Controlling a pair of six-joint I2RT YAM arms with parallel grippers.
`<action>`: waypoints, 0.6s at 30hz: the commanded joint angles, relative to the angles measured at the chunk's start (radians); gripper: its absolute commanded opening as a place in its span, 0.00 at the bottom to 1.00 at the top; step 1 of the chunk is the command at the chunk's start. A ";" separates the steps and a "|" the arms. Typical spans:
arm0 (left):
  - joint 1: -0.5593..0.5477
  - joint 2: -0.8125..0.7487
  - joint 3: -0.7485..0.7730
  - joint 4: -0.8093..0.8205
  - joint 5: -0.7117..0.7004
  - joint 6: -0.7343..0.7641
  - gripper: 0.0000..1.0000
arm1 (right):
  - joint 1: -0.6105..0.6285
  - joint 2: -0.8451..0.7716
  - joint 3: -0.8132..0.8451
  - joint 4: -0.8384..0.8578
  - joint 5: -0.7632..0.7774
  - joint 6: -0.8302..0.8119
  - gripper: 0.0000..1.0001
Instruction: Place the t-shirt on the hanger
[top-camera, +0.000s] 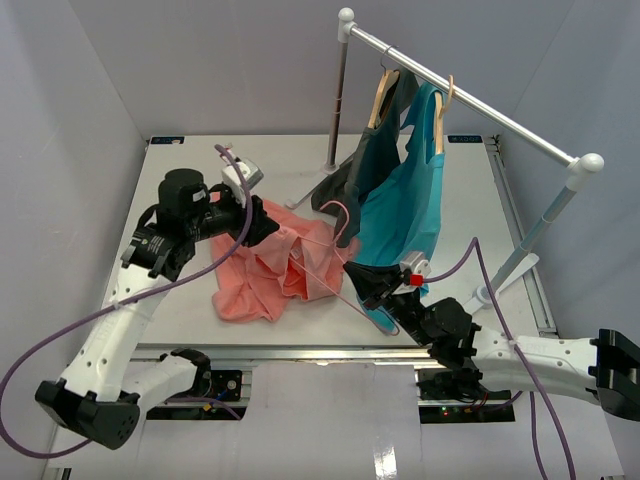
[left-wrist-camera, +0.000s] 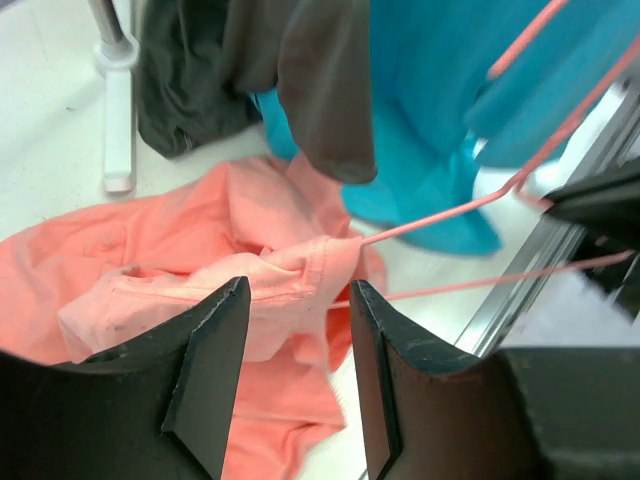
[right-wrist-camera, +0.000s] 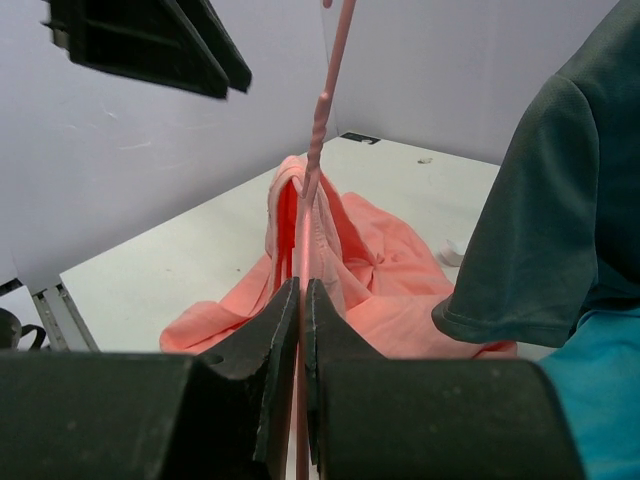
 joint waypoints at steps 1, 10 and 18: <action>-0.009 0.101 0.037 -0.042 0.023 0.316 0.55 | -0.009 0.002 -0.003 0.117 -0.029 -0.007 0.08; -0.010 0.186 0.194 -0.250 0.177 0.767 0.54 | -0.024 0.059 -0.027 0.189 -0.044 0.010 0.08; -0.047 0.277 0.288 -0.442 0.241 0.897 0.54 | -0.036 0.012 -0.049 0.180 -0.063 0.002 0.08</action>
